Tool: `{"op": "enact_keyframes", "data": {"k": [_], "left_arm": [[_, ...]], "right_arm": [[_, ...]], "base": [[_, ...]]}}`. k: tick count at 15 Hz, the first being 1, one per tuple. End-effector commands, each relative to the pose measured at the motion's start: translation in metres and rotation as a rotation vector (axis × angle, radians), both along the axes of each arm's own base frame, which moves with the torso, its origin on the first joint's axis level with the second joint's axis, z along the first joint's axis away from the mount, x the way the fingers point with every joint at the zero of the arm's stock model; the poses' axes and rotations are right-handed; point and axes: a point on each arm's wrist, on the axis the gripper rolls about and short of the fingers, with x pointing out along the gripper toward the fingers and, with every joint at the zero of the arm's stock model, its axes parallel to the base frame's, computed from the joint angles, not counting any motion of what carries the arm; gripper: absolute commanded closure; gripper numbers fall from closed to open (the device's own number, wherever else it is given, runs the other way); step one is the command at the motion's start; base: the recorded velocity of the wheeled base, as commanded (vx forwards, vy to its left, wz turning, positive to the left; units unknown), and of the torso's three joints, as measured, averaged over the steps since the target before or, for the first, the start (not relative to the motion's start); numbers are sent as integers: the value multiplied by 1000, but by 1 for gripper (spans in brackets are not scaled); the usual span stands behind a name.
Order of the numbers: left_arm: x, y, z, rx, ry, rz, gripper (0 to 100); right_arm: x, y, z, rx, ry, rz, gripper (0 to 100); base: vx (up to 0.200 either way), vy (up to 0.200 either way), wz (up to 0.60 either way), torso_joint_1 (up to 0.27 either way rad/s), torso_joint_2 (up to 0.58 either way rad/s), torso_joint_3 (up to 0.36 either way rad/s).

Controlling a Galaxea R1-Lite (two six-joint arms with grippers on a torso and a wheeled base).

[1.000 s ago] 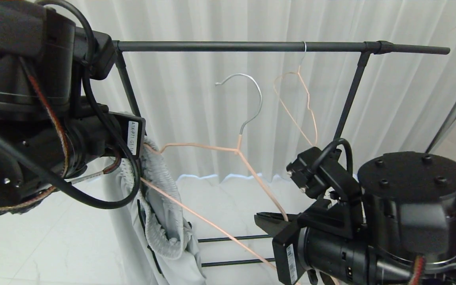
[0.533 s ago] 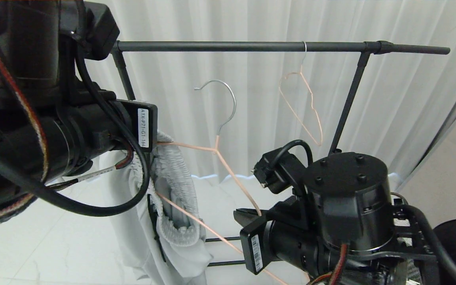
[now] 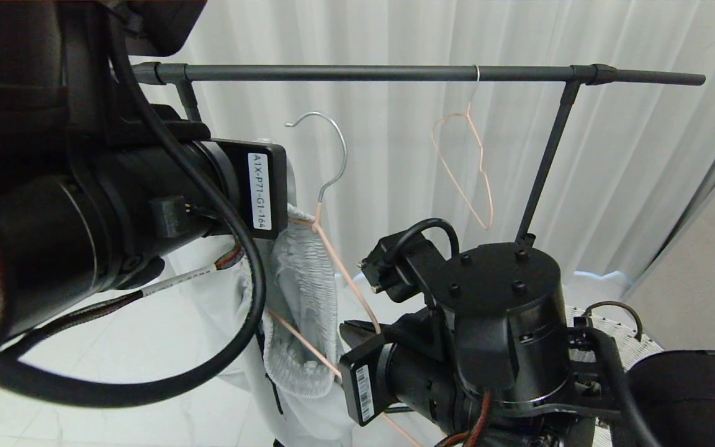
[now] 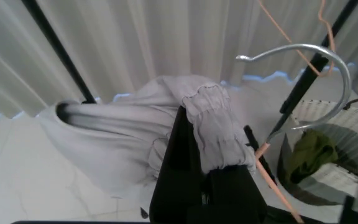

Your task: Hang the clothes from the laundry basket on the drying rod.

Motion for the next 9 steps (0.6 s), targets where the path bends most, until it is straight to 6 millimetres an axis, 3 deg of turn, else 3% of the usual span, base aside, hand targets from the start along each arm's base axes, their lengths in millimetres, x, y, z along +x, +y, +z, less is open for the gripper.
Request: {"op": "enact_keyframes", "data": {"k": [1, 9], "left_arm": [[0, -2, -3, 10, 6, -4, 100], [8, 2, -5, 12, 11, 32, 100]], "right_arm": [[0, 0, 0, -1, -10, -22, 100], [-1, -1, 19, 139, -129, -122, 100]], "base": [[0, 0, 0, 0, 0, 0], [0, 0, 0, 0, 0, 0]]}}
